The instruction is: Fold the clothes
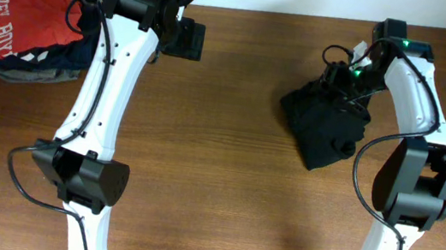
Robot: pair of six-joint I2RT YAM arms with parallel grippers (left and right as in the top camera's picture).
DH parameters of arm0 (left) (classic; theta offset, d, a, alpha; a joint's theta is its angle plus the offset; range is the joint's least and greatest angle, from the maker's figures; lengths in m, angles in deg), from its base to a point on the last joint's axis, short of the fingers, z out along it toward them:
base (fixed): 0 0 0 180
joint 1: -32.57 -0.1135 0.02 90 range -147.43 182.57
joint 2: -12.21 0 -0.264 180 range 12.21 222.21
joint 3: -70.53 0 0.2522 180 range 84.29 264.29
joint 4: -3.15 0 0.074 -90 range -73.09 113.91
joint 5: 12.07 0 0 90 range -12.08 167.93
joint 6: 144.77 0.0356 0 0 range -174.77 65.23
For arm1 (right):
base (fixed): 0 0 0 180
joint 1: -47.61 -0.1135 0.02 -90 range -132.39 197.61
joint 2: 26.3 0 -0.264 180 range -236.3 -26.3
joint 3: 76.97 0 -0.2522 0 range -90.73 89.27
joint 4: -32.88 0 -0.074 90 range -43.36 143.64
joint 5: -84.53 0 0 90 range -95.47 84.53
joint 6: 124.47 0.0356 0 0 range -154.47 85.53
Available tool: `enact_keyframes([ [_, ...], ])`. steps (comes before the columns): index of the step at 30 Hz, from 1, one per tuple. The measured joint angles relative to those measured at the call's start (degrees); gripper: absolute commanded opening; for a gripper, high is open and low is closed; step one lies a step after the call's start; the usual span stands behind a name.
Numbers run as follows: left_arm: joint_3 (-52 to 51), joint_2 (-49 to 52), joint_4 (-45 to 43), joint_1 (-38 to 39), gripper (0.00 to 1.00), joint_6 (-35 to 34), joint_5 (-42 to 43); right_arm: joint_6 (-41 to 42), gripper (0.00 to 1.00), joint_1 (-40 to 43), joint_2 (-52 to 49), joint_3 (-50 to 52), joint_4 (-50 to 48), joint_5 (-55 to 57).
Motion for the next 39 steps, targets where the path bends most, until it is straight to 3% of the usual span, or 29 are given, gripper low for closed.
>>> enact_keyframes([
  [9, 0.0, 0.0, 0.02, 0.0, 0.99, -0.02, 0.0, 8.39, 0.59, 0.0, -0.87, 0.0, -4.66, -1.22],
  [16, 0.0, 0.0, 0.02, 0.0, 0.99, 0.0, 0.0, 8.76, 0.56, 0.0, -0.94, -0.02, -9.88, -1.2],
  [21, 0.0, 0.0, 0.04, 0.0, 0.99, -0.02, 0.0, 7.1, 0.73, 0.35, -1.09, -3.85, 0.39, 3.41],
  [27, 0.0, 0.0, 0.02, 0.0, 0.99, 0.0, 0.0, 1.36, 0.82, 1.92, -1.05, -13.14, 10.25, 7.76],
  [33, 0.0, 0.0, 0.2, 0.0, 0.99, 0.0, 0.0, -2.14, 0.84, 4.44, -1.03, -14.05, 14.6, 9.07],
  [39, -0.04, 0.0, 0.17, 0.0, 0.99, 0.0, 0.0, -4.39, 0.83, 5.35, -1.05, -10.54, 11.5, 9.35],
])
